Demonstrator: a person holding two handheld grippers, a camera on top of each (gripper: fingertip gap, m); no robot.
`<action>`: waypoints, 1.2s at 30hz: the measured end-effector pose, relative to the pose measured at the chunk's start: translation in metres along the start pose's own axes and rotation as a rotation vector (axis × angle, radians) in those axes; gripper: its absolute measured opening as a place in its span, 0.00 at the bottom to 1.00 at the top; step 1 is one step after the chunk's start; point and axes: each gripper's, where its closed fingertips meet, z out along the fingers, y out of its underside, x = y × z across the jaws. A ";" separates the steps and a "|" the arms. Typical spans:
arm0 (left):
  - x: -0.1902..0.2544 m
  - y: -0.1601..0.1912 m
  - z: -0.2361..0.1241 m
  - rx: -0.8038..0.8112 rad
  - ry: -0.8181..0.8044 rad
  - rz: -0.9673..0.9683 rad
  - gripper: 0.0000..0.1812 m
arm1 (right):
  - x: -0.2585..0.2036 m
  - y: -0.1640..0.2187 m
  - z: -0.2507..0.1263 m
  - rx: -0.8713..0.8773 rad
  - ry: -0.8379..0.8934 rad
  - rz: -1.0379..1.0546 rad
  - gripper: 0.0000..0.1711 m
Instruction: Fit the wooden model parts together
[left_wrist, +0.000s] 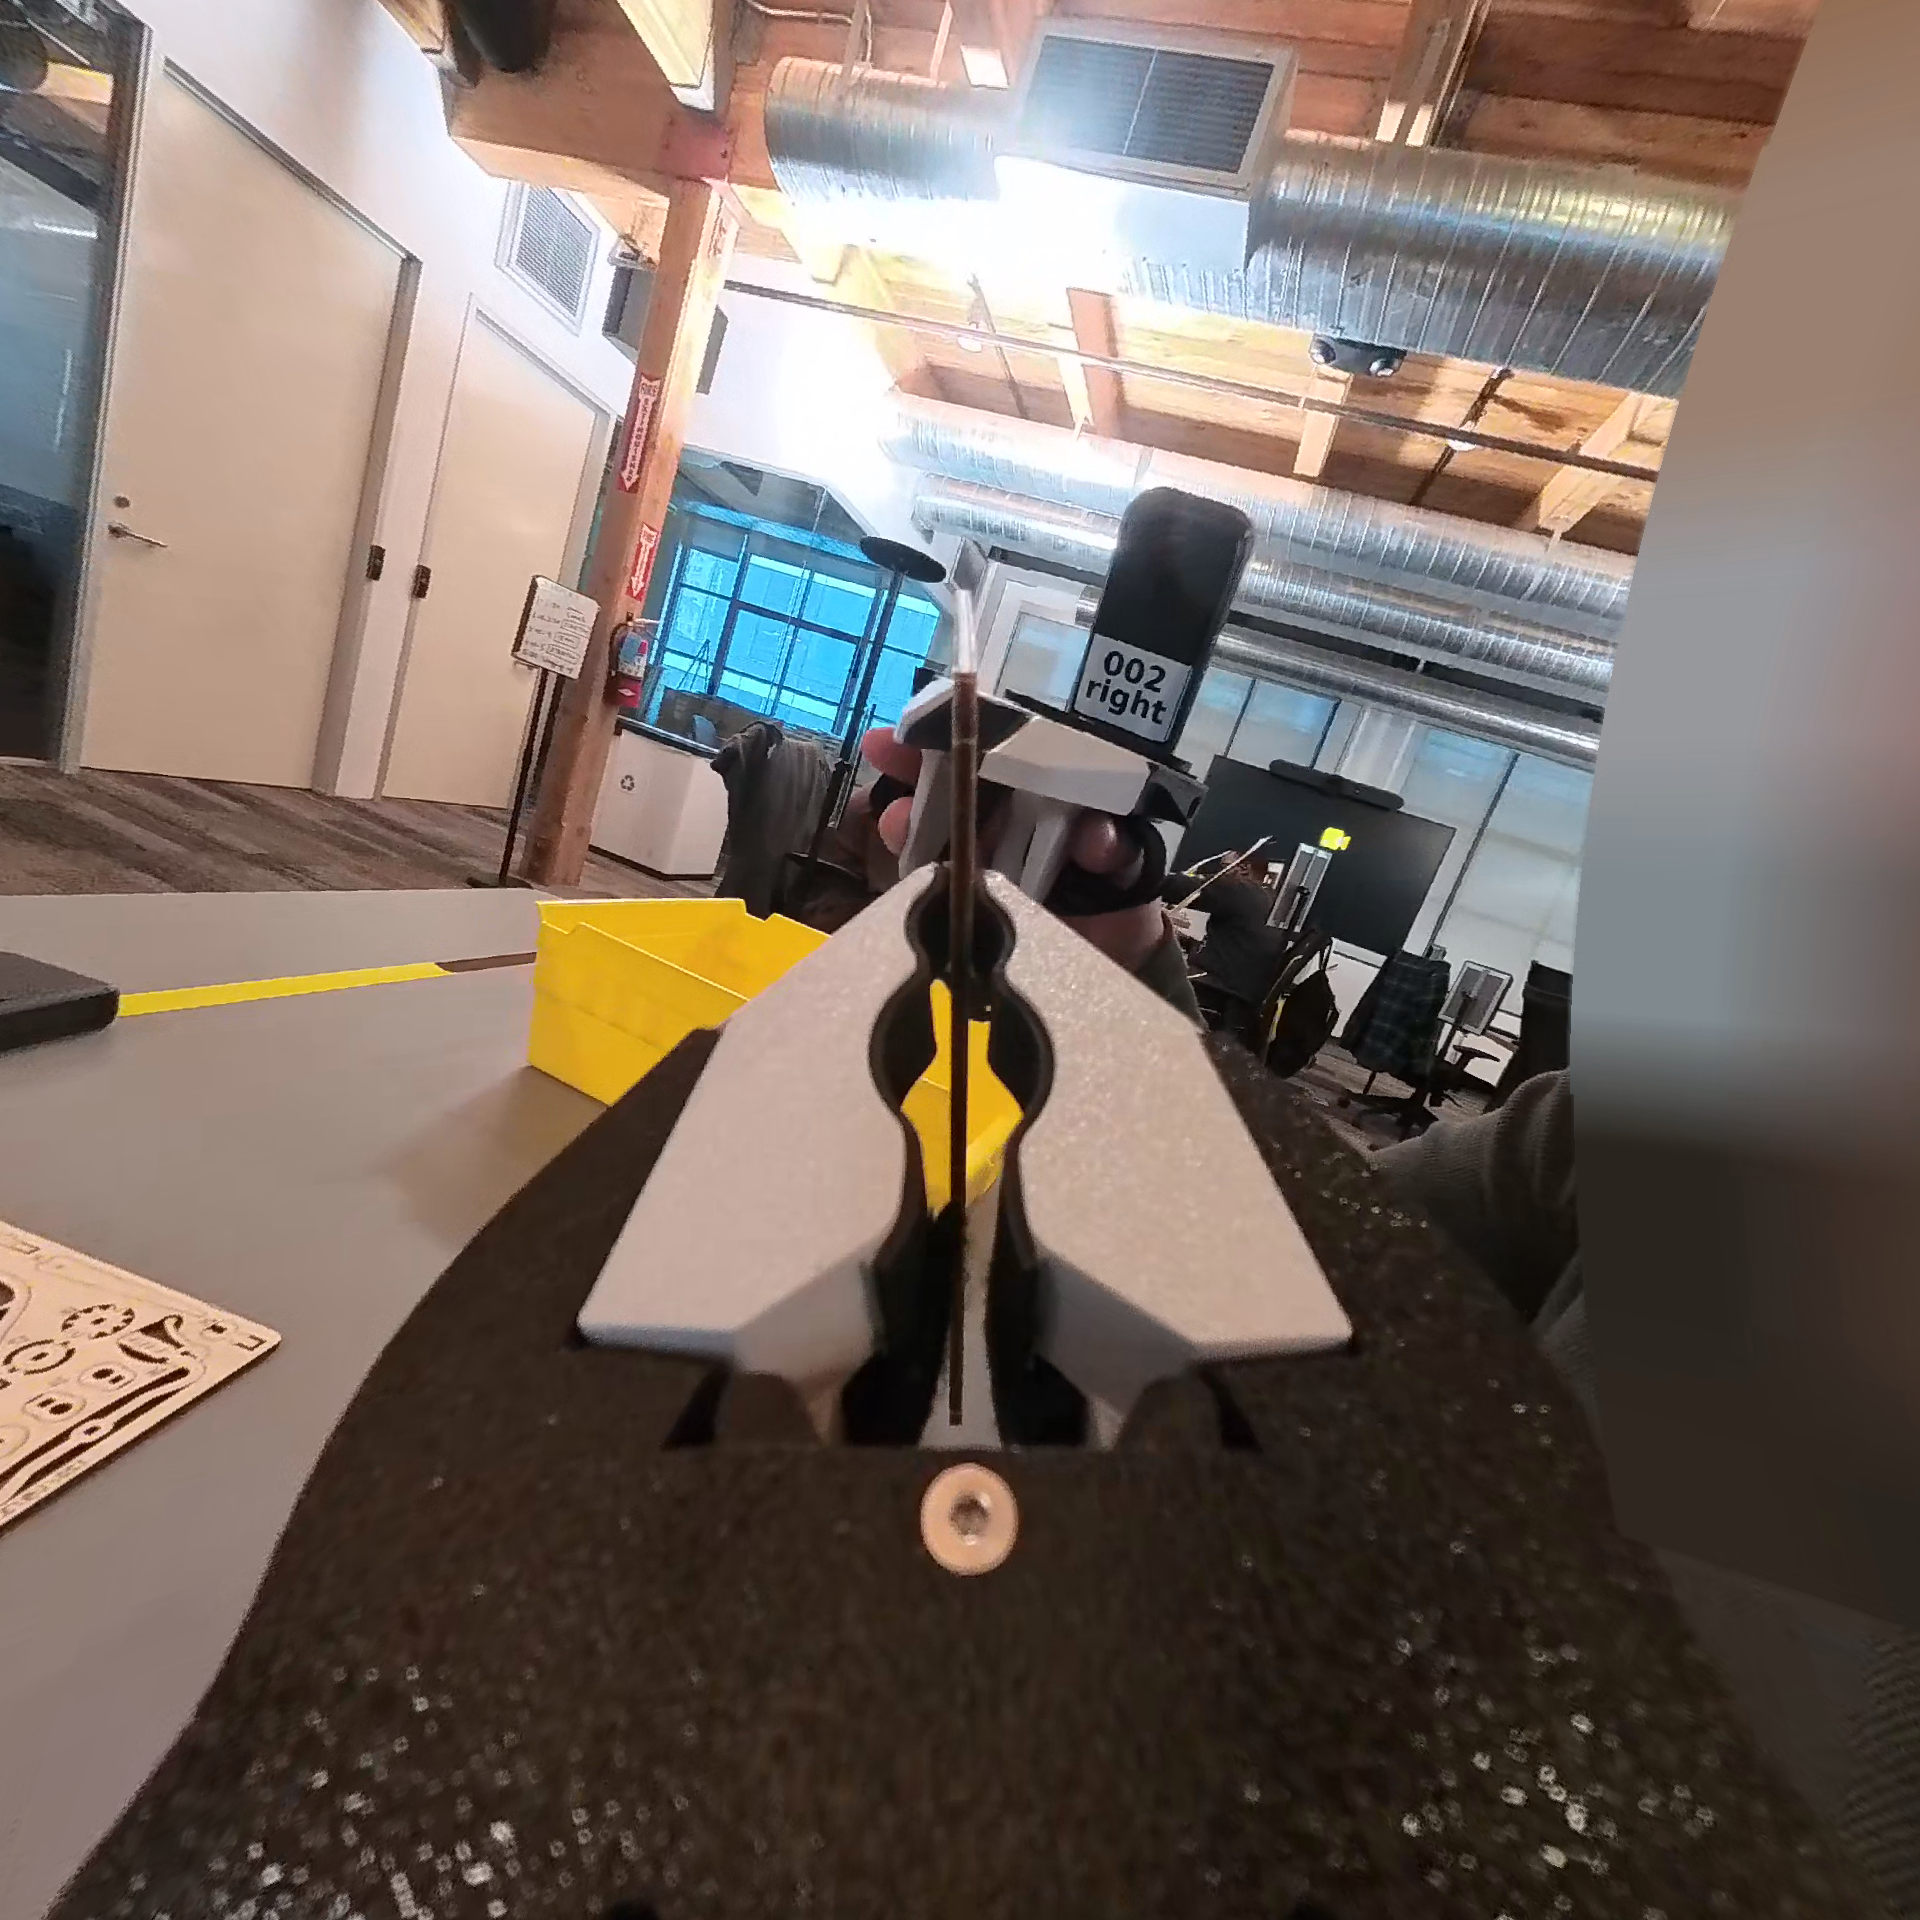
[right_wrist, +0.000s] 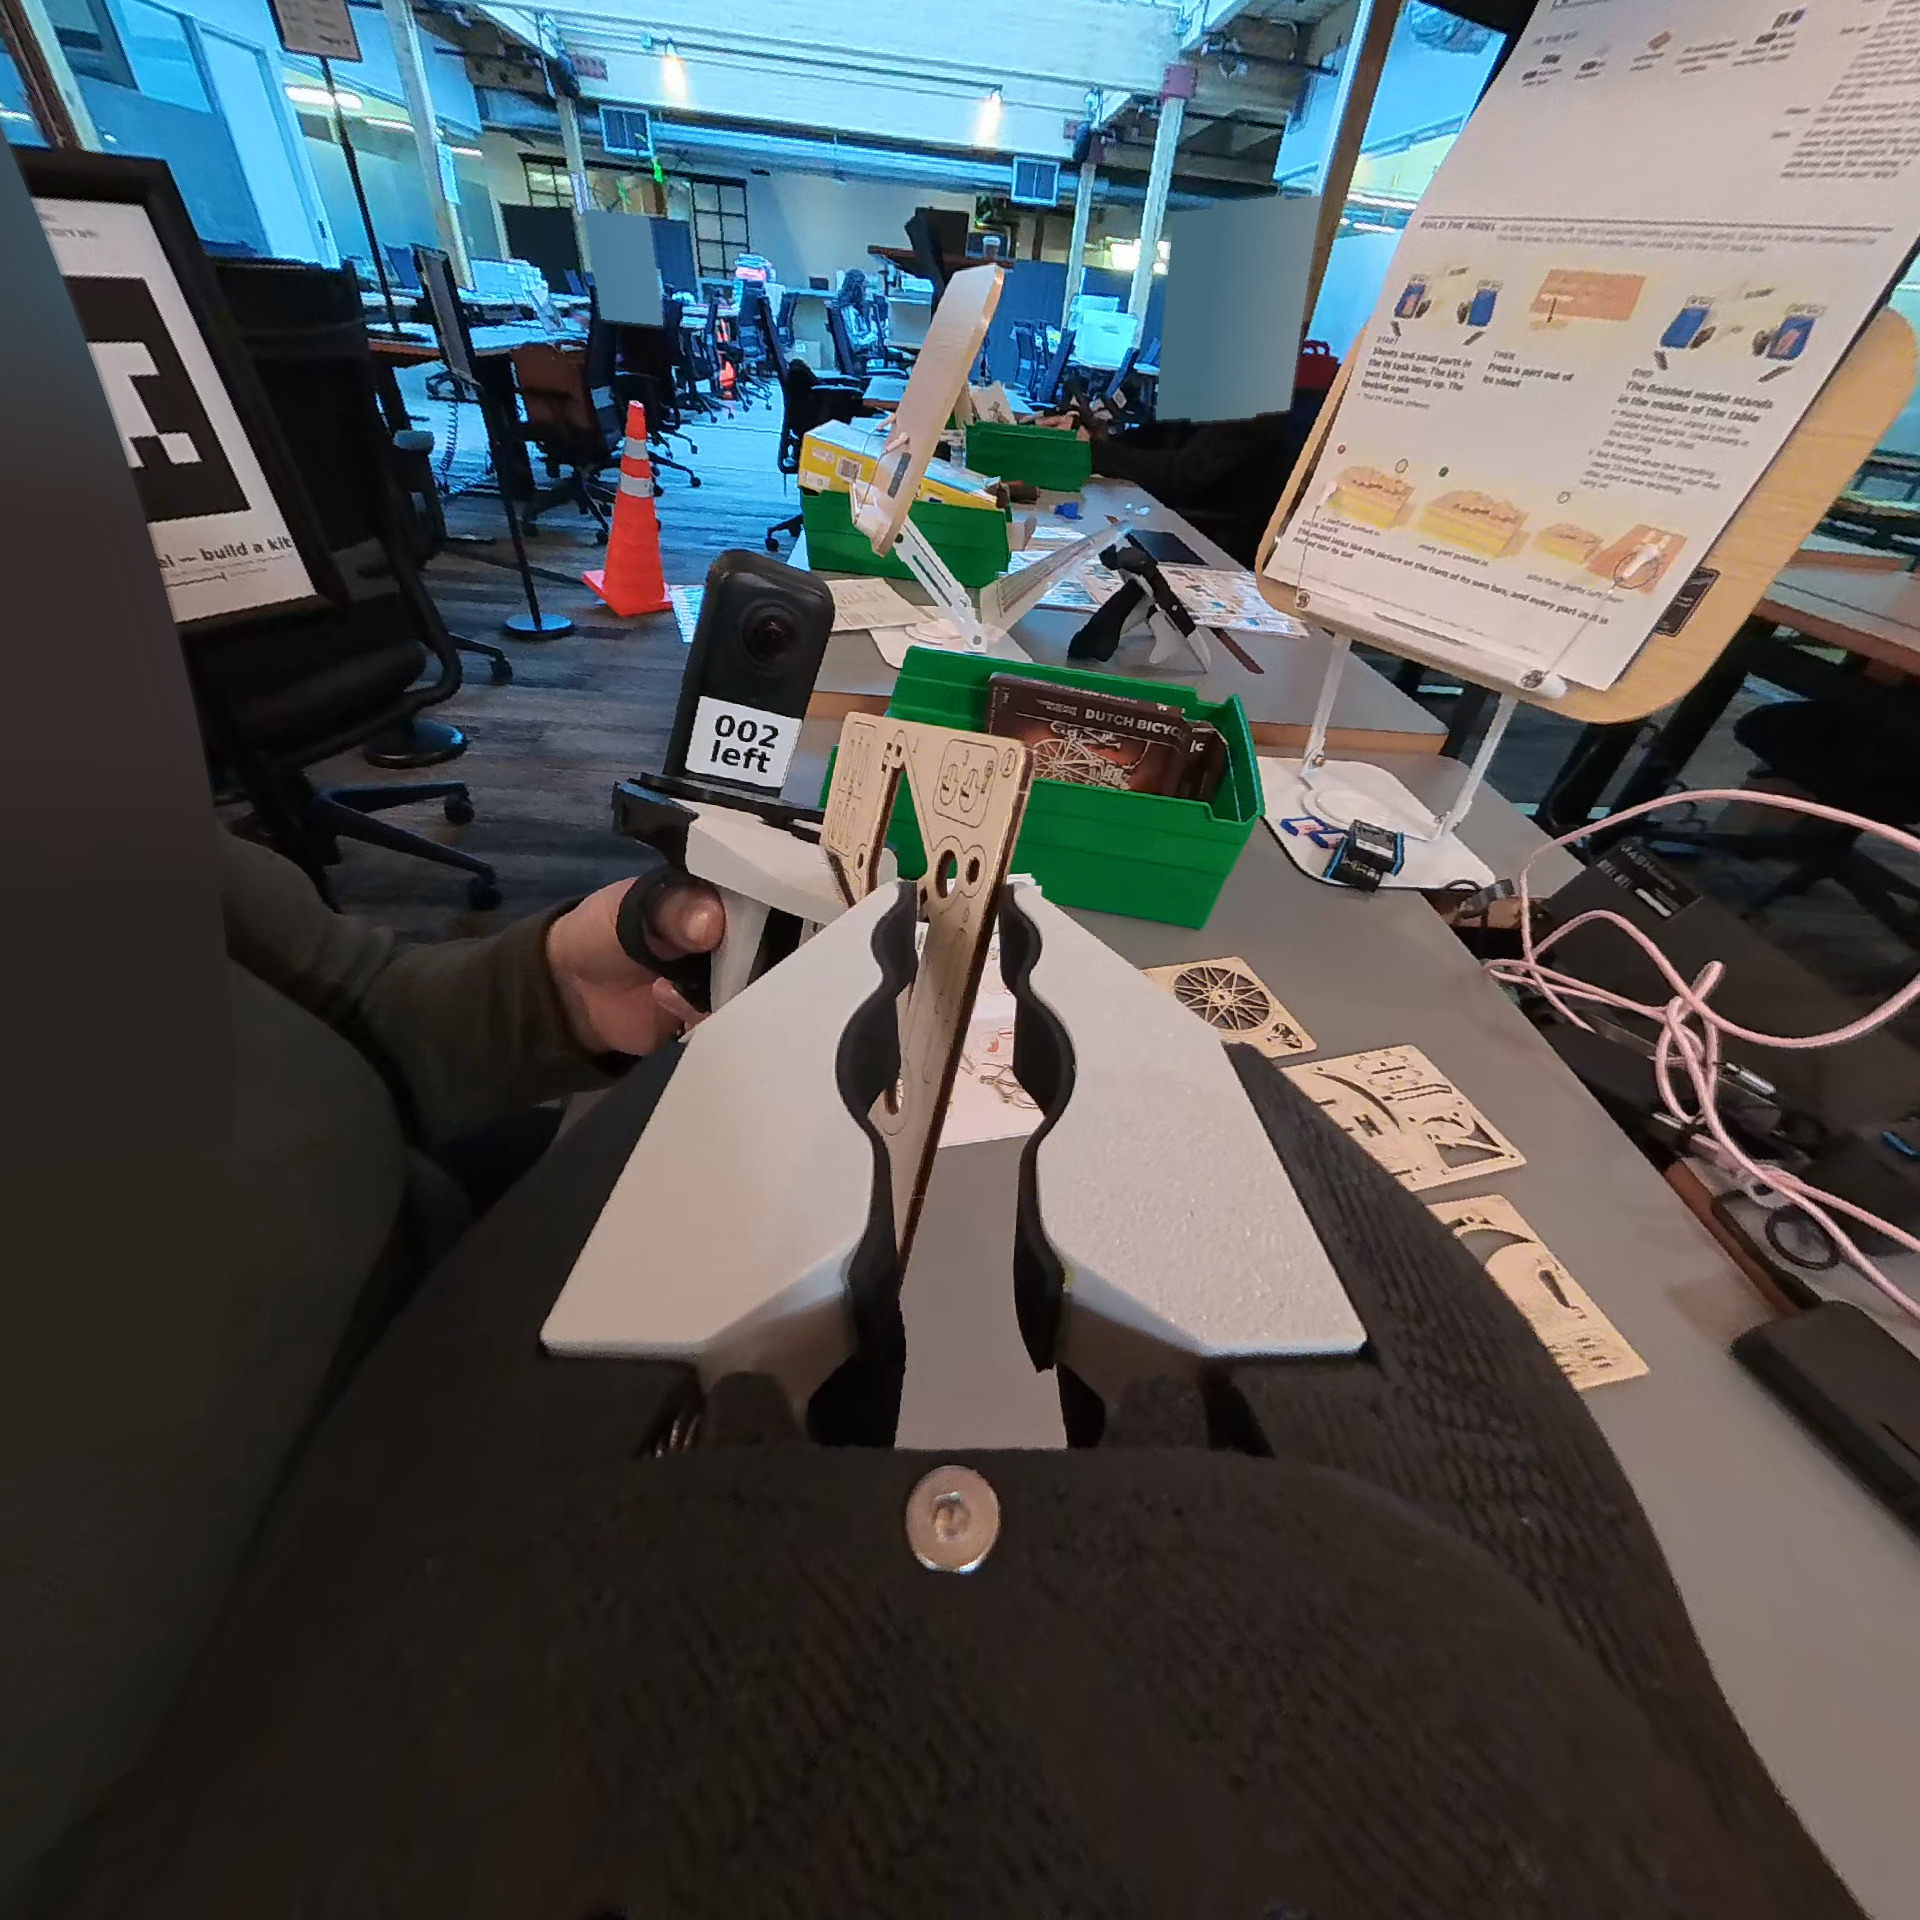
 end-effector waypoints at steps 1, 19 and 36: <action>0.000 0.000 0.000 0.001 0.001 -0.002 0.00 | 0.000 0.000 0.000 0.001 -0.002 0.005 0.08; -0.005 0.002 0.001 -0.044 -0.083 0.149 0.01 | 0.009 0.005 0.005 -0.049 0.104 -0.038 0.07; -0.019 -0.005 -0.007 0.034 -0.130 0.080 0.11 | 0.013 -0.006 -0.001 0.050 0.066 0.033 0.03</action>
